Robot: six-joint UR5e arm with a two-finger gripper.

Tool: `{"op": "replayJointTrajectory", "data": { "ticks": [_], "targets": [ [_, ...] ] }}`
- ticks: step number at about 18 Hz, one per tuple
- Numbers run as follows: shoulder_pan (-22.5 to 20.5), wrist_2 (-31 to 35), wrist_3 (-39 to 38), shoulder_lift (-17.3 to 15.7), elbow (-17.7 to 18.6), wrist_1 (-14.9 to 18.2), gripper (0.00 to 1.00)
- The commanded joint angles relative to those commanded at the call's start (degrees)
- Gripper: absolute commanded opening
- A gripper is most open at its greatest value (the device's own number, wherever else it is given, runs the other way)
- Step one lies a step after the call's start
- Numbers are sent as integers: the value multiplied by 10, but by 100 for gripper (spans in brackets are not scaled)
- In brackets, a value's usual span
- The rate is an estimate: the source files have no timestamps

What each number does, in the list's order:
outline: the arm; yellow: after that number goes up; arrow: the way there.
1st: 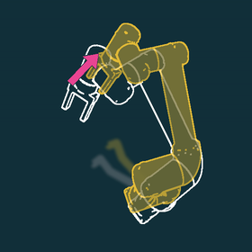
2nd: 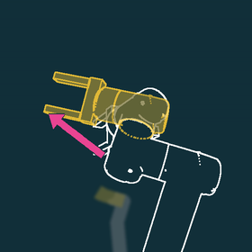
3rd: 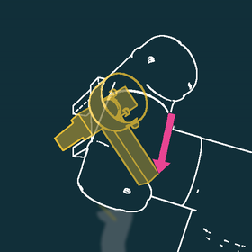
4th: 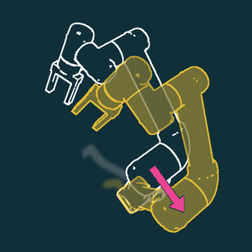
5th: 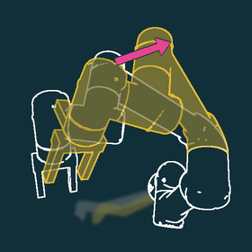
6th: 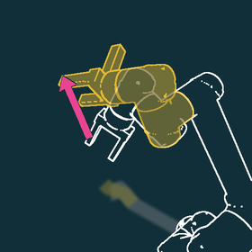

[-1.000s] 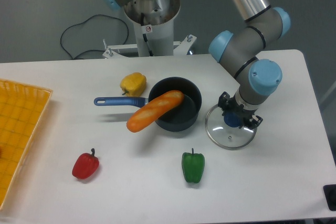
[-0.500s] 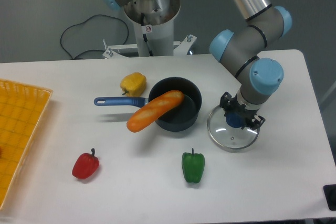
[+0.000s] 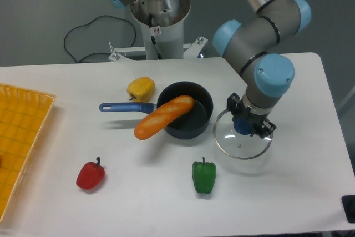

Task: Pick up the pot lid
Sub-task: 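Lift the glass lid by its knob toward the pot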

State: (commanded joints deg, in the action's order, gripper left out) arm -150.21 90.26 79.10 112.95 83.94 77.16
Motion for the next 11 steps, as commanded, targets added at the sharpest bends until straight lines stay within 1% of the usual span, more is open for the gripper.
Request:
{"op": "replayJointTrajectory", "data": {
  "ticks": [2, 3, 5, 8, 11],
  "targets": [
    [4, -1, 0, -15, -5, 30, 32],
    [10, -1, 1, -21, -5, 35, 32],
    [14, 0, 1, -24, -5, 38, 32],
    [17, 0, 1, -33, -5, 53, 32],
    [24, 0, 1, -36, -4, 53, 32]
  ]
}}
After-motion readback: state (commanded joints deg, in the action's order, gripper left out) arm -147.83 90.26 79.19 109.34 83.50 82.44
